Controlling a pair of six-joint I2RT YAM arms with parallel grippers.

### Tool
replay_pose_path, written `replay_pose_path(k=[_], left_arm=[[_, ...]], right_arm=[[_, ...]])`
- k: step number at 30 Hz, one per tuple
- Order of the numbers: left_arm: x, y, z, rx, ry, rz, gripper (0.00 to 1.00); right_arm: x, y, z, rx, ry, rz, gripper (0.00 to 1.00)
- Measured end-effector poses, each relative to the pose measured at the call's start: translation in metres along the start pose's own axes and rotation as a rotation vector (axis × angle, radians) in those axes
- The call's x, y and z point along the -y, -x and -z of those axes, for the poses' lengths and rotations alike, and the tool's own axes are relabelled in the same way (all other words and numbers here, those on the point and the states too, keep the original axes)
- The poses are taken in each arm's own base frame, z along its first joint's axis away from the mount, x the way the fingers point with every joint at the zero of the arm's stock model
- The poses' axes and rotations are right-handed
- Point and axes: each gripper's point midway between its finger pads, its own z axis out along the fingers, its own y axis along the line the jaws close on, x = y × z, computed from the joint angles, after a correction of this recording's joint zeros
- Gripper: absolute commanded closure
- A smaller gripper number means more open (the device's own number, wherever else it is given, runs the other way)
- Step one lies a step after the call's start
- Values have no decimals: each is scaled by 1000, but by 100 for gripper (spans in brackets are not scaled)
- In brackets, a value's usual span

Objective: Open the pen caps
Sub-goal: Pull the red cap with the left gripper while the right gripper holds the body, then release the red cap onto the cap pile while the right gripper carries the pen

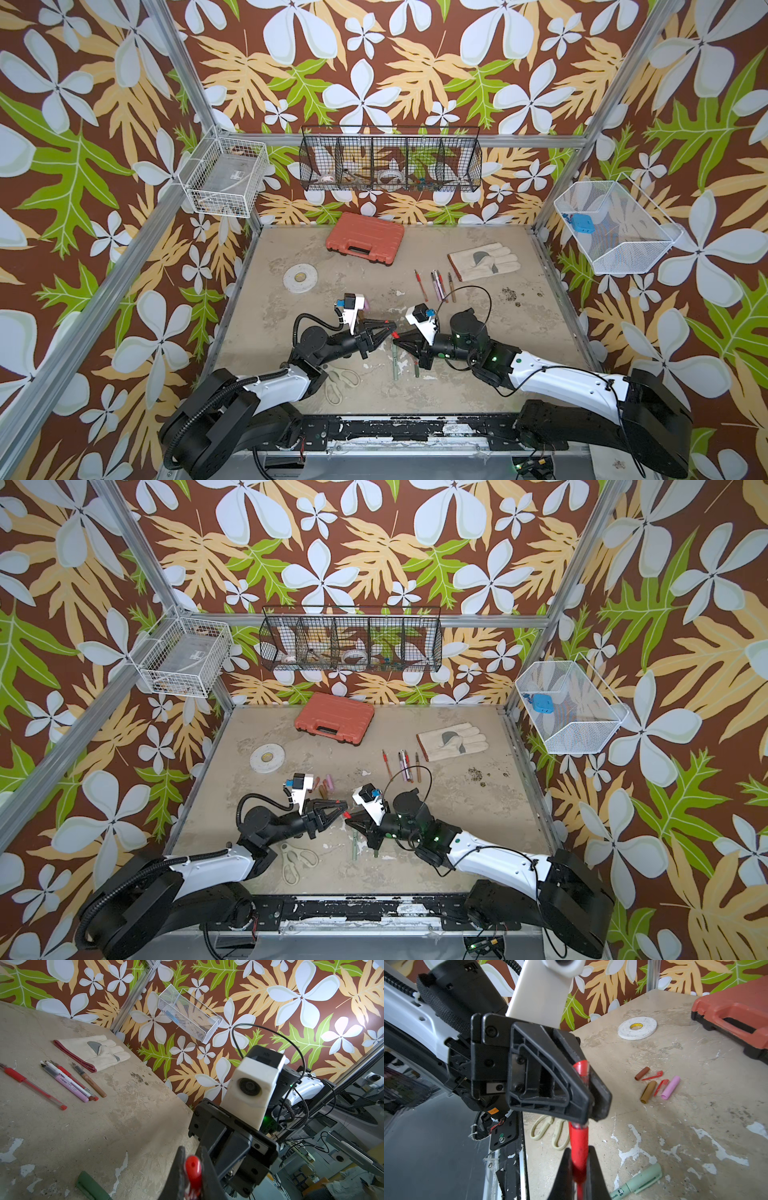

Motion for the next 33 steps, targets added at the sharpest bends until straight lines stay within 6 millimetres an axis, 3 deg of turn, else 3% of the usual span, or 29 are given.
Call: replay_pose_path(k=[6,20,27,33], left_arm=[[4,18,4,84,-7,-46,100],[-4,31,9,140,33,-42,100],[-24,43,15,178,167,-30,100],[-62,46,24,193,396,-10,100]], right_arm=[[-5,-20,5,-59,112,-94,100],[-5,-15,15,-54,95,-76,100],[-2,-4,29,2,31,-37,100],[30,6,42,53,-191,-33,100]])
